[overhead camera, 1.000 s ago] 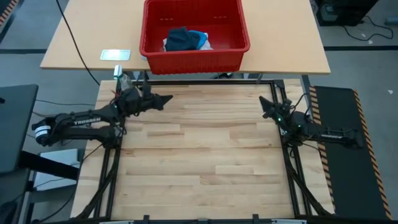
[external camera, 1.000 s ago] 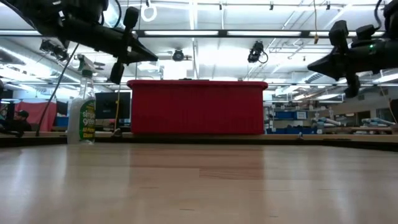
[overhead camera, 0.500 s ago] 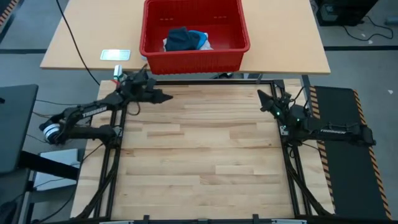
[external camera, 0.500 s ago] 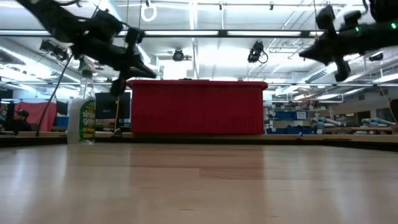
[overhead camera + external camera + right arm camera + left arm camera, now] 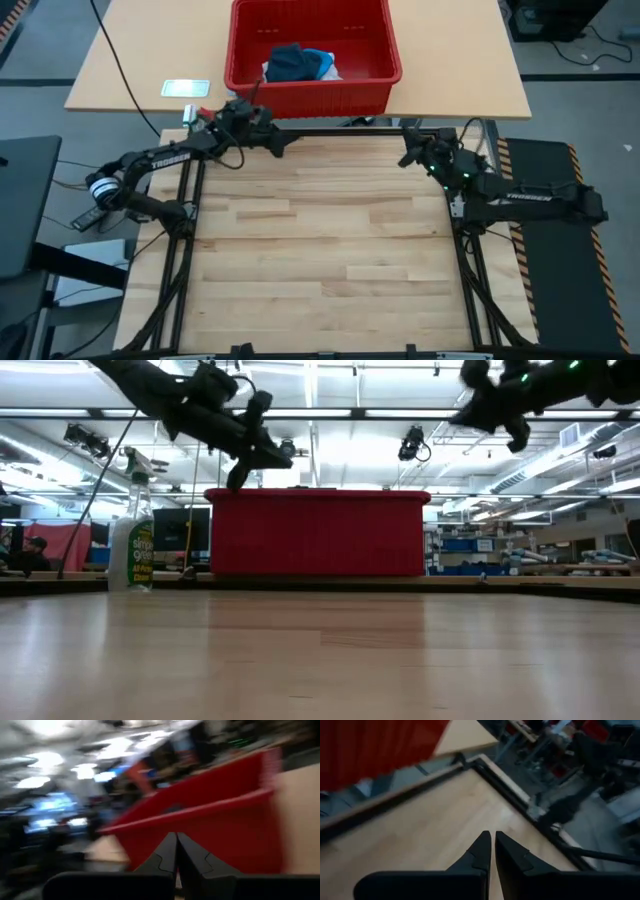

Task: Fold laundry
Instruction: Fold the dark blue shorts

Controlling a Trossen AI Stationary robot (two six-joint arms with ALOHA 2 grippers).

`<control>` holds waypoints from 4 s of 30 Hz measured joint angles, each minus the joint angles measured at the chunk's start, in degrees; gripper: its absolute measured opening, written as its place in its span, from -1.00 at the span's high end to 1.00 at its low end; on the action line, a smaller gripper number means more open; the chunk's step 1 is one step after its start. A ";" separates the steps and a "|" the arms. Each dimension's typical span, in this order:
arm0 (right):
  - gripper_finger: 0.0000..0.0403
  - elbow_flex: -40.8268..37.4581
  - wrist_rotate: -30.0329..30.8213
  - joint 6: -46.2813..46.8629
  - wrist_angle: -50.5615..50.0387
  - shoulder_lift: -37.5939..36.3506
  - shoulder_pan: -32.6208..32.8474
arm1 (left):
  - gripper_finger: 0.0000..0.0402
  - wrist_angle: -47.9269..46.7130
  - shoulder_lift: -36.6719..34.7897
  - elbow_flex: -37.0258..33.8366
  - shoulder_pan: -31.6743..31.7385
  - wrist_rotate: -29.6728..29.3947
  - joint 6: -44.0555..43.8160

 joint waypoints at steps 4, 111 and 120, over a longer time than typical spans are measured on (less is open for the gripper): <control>0.91 -0.05 -5.60 4.27 -0.59 5.22 -5.78 | 0.85 -5.90 3.94 4.31 1.17 -1.13 -0.77; 0.94 24.48 -45.89 6.96 -36.25 26.82 -15.07 | 0.98 -49.35 28.18 39.95 -9.77 11.13 29.61; 0.60 23.37 -47.12 7.55 -39.31 29.75 -10.95 | 0.98 -48.83 27.25 34.57 -13.64 8.41 25.97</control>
